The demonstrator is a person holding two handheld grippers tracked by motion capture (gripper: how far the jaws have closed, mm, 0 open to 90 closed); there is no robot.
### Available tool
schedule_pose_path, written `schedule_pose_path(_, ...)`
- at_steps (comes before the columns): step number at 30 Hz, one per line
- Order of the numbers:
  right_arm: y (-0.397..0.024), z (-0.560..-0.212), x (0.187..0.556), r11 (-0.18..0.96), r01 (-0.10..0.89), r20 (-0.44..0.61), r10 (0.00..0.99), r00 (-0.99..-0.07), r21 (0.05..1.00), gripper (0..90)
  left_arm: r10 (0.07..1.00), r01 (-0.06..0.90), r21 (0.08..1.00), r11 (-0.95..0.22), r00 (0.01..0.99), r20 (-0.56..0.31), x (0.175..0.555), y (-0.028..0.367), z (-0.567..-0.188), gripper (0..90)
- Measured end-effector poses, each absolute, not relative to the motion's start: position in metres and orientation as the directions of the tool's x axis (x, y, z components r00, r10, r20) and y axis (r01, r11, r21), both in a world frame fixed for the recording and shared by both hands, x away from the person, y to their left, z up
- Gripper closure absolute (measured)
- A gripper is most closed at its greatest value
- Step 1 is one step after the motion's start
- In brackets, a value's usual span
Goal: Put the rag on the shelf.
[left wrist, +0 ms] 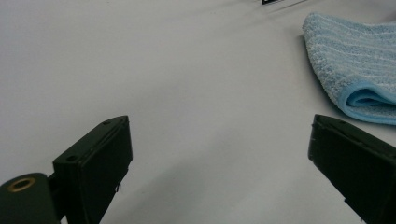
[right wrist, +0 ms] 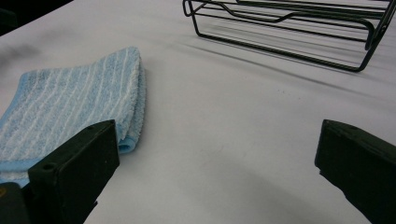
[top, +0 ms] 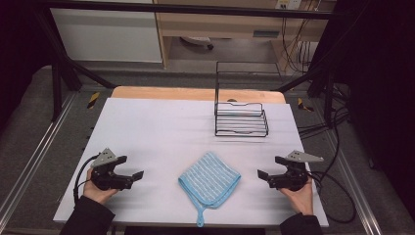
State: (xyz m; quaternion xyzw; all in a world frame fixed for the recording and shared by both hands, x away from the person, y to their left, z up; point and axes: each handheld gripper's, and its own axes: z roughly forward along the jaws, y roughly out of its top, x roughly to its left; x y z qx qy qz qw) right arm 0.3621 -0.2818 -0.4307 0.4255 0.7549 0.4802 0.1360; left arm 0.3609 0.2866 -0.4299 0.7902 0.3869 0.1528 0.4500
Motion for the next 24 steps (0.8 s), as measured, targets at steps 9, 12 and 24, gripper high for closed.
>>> schedule_pose_path(9,-0.28,-0.431,0.362,0.177,0.519,0.203,0.779,-0.593,0.836,0.6,0.748,0.485,0.825,-0.291,0.653,-0.12,0.362,0.281,-0.428,6.7)
schedule_pose_path(12,-0.277,-0.432,0.363,0.186,0.52,0.197,0.779,-0.595,0.834,0.6,0.745,0.483,0.826,-0.291,0.656,-0.121,0.362,0.279,-0.428,6.9)
schedule_pose_path(24,-0.262,-0.435,0.364,0.225,0.529,0.183,0.77,-0.611,0.818,0.7,0.74,0.491,0.817,-0.304,0.661,-0.122,0.363,0.265,-0.427,7.9)
